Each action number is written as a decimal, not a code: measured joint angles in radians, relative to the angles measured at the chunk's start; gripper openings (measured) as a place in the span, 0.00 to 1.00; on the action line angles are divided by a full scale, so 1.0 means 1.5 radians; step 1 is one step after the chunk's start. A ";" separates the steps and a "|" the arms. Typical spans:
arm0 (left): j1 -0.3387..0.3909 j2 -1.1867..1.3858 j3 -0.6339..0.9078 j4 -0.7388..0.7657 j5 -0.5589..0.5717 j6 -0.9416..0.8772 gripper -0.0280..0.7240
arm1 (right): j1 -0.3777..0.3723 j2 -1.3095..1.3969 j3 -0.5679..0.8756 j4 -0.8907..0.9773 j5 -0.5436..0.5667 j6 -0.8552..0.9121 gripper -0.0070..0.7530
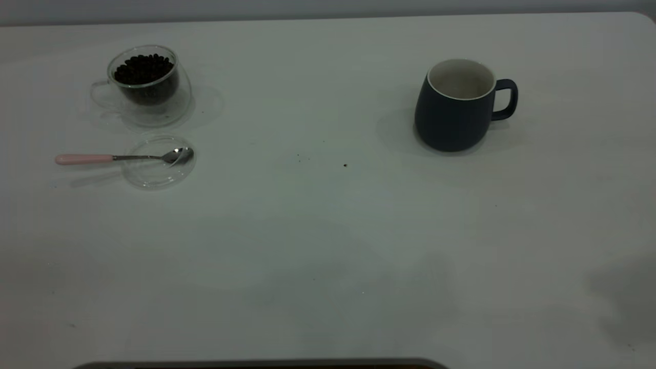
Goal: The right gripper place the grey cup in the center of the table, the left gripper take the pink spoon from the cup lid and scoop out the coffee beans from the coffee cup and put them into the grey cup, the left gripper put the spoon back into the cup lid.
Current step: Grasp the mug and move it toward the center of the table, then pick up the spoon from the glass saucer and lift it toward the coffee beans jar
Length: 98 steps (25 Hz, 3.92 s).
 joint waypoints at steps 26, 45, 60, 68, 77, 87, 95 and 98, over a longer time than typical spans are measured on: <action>0.000 0.000 0.000 0.000 0.000 0.001 0.73 | 0.000 0.801 -0.403 0.409 -0.129 -1.130 0.76; 0.000 0.000 0.000 0.001 0.000 0.000 0.73 | 0.098 0.937 -0.507 0.478 -0.133 -1.130 0.72; 0.000 0.000 0.000 0.001 0.000 0.000 0.73 | 0.219 0.975 -0.575 0.573 -0.135 -1.110 0.67; 0.000 0.000 0.000 0.001 0.000 0.000 0.73 | 0.187 0.820 -0.407 0.564 -0.219 -0.769 0.62; 0.000 0.000 0.000 0.001 0.000 0.000 0.73 | 0.219 0.446 -0.127 0.189 0.116 -0.101 0.62; 0.000 0.000 0.000 0.001 0.000 0.001 0.73 | 0.218 0.129 0.099 -0.142 0.295 0.361 0.62; 0.000 0.000 0.000 0.001 0.000 0.001 0.73 | 0.174 -0.120 0.115 -0.173 0.339 0.367 0.62; 0.000 0.000 0.000 0.001 0.000 0.001 0.73 | 0.112 -0.228 0.122 -0.203 0.340 0.368 0.62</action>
